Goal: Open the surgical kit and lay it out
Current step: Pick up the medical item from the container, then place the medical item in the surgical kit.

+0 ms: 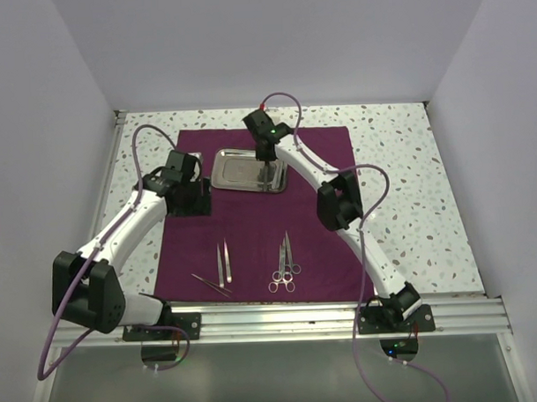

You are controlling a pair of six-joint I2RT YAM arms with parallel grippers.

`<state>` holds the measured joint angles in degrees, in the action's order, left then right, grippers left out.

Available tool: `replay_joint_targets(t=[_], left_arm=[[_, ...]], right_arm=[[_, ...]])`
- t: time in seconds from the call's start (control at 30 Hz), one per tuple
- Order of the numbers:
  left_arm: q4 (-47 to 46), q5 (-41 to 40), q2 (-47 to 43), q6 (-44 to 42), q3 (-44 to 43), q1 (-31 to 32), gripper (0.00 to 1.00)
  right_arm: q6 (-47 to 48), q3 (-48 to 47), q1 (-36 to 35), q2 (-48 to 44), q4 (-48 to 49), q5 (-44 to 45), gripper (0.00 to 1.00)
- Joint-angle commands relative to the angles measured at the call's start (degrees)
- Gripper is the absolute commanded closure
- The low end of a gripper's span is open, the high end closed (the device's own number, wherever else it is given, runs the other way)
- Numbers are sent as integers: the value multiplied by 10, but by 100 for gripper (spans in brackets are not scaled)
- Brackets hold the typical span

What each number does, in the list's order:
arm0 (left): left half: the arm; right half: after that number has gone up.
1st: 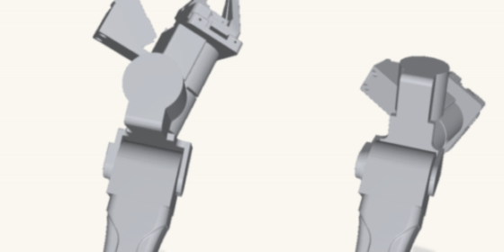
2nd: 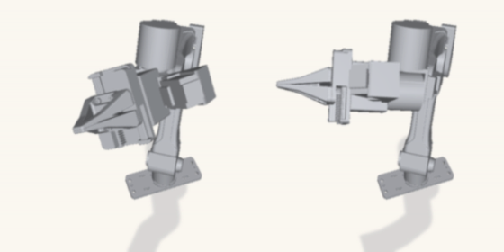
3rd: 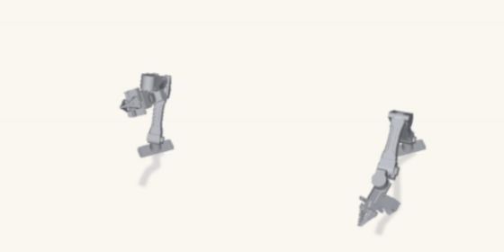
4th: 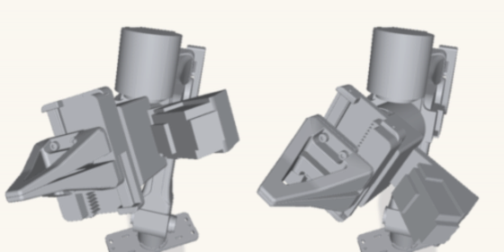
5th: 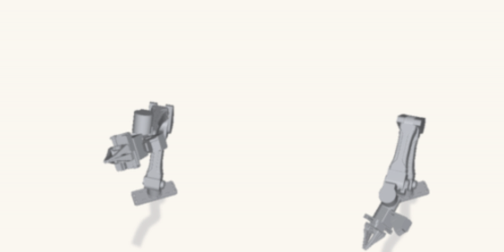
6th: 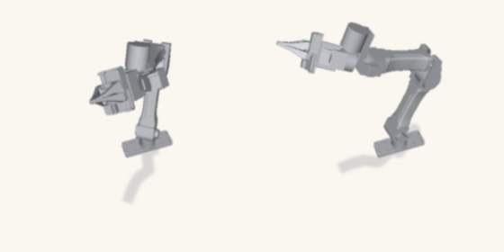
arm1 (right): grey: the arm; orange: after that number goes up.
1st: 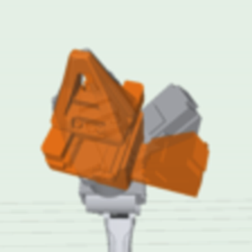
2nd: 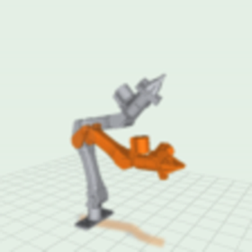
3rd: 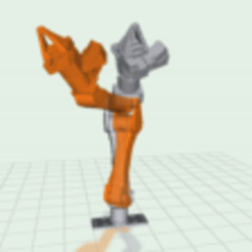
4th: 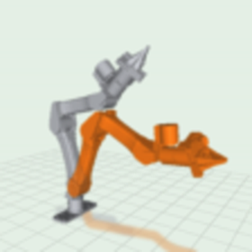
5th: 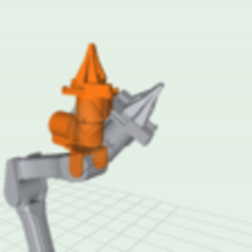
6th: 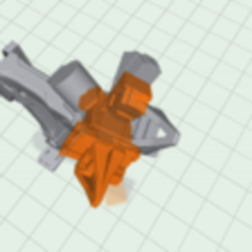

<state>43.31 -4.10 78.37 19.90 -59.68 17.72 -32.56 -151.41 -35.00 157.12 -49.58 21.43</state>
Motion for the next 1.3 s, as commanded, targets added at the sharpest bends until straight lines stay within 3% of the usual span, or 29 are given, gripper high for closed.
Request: replay_joint_targets(t=[0.0,0.27,0.47,0.67,1.0,1.17,1.27], left_arm=[[-24,18,-29,-12,7,-7,31],[-18,19,-38,-12,-5,-7,32],[-9,12,-47,-8,-21,-7,32],[-4,11,-55,-2,-25,-7,32],[-5,5,-54,15,-34,-7,32],[-12,2,-45,26,-47,-7,12],[-10,-5,-33,27,-61,-7,7]], right_arm=[[-8,25,-11,14,-69,-21,100],[0,88,-6,-146,-35,22,100],[8,296,10,-300,31,31,100],[20,418,13,-405,46,40,100],[-31,893,13,-666,178,0,100],[-50,1011,-4,-735,236,-35,100],[-53,1037,-9,-742,264,-45,100]])
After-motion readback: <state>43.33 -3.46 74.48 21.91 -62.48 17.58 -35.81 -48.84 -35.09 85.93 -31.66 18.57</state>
